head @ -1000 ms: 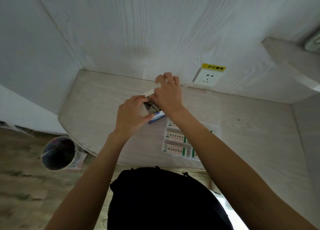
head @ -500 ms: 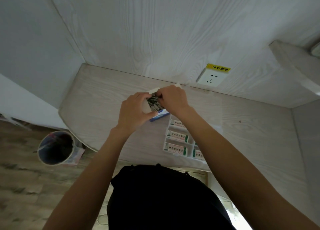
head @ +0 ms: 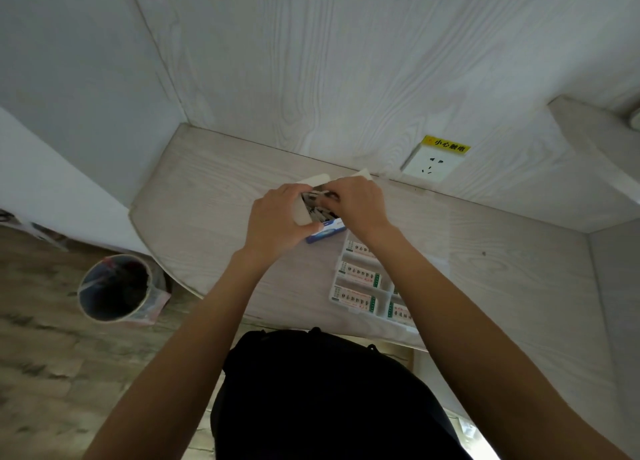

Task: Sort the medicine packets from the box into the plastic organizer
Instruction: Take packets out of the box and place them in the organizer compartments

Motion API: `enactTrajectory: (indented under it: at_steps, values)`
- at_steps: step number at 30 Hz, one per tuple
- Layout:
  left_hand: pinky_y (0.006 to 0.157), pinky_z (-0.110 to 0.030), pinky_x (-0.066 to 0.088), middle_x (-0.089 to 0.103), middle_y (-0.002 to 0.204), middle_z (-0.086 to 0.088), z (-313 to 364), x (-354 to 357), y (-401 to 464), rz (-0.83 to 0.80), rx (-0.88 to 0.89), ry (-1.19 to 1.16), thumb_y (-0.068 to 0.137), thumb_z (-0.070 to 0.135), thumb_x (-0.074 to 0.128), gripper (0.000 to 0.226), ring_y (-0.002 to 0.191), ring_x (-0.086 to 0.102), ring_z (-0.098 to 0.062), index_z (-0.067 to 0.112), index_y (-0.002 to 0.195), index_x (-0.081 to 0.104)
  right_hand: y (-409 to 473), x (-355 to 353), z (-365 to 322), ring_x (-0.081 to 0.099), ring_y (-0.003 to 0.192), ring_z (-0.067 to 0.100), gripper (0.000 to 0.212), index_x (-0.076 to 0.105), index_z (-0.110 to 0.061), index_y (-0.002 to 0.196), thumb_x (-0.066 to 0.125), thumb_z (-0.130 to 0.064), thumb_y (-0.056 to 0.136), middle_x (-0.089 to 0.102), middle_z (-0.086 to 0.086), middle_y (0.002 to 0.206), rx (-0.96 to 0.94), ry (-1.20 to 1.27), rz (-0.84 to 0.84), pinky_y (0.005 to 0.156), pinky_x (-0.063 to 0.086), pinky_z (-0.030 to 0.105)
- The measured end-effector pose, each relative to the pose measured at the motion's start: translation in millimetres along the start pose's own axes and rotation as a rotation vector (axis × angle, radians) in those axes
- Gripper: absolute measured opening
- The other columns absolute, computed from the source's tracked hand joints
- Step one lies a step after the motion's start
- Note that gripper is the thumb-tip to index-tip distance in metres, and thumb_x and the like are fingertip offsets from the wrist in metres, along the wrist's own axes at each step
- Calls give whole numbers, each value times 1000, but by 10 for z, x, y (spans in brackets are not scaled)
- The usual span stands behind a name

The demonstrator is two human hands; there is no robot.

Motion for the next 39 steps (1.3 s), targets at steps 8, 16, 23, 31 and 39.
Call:
enactTrajectory:
  at_steps: [8,16,23,31,39]
  values:
    - [90,-36,39,55,128,2,25,-25,19,-16,-19,31,70,38,77,76,113,51,-22,22,135,41,-113,-374,176,64,76,14,23,75,-12,94,65,-31,85,73,2,88,4,337,181,70,48,28]
    - [94,-38,40,53,132,0,-17,17,44,-66,-34,64,69,43,76,80,116,48,-23,23,136,38,-151,-514,362,49,53,-5,21,74,-6,94,69,-24,84,70,2,77,121,571,322,58,38,6]
    - [97,-25,26,40,141,6,139,-171,164,-3,-70,-175,82,43,65,63,129,33,-13,28,137,38,-108,-458,511,50,51,-3,22,73,-9,95,66,-28,86,65,-5,73,238,655,359,49,36,8]
    - [91,-22,46,56,129,1,450,-138,649,-313,-82,-506,90,27,60,55,103,58,-6,22,139,35,-9,-502,545,48,50,3,21,73,-11,95,67,-28,86,63,-4,70,225,670,371,53,41,22]
    - [69,-11,50,64,103,6,623,-310,735,-307,28,-488,92,26,56,30,86,62,1,21,122,54,63,-764,532,41,44,2,19,72,-6,91,66,-23,86,59,-1,62,141,738,413,48,34,20]
Point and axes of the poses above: each hand's wrist, its own y-axis towards the middle knuckle, its own x-axis out of the palm, z = x × y, the point moved 5 cm from there along y, towards the middle knuckle
